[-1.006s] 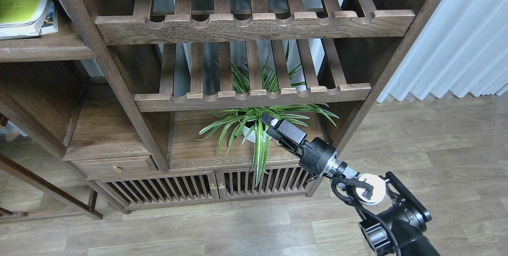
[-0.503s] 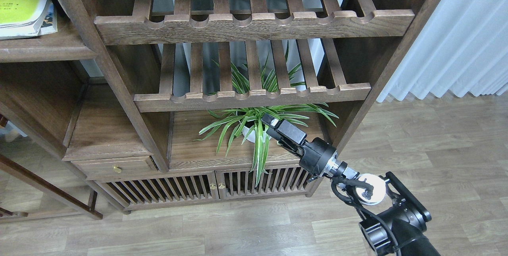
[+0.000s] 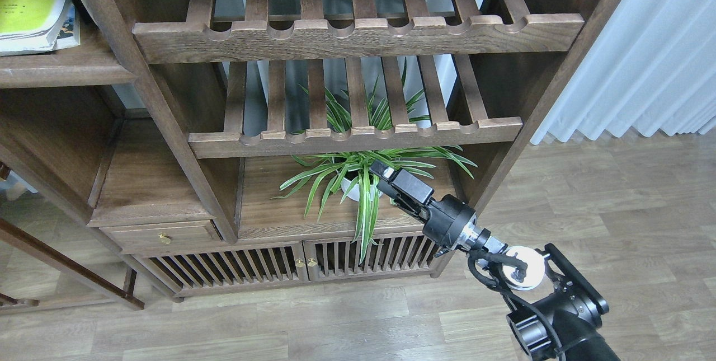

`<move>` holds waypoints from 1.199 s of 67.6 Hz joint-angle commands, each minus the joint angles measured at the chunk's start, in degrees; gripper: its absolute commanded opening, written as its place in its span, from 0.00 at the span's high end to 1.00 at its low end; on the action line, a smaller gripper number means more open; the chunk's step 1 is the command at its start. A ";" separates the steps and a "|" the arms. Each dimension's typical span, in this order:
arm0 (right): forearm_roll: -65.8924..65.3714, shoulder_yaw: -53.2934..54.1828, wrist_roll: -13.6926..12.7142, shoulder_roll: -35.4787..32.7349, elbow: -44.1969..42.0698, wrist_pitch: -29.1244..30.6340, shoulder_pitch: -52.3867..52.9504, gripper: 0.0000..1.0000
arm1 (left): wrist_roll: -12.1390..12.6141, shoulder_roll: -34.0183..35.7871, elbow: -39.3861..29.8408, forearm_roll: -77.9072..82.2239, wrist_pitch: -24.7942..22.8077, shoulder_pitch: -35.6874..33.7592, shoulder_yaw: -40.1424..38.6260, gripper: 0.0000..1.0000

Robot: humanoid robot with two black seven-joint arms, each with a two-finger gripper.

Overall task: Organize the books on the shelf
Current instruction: 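Place the maroon book on the edge shelf section with the left gripper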

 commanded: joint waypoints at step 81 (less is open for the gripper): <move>0.44 0.12 0.00 0.00 0.04 0.21 -1.47 0.00 | 3.68 -17.76 19.90 2.50 0.01 -7.55 -0.01 0.88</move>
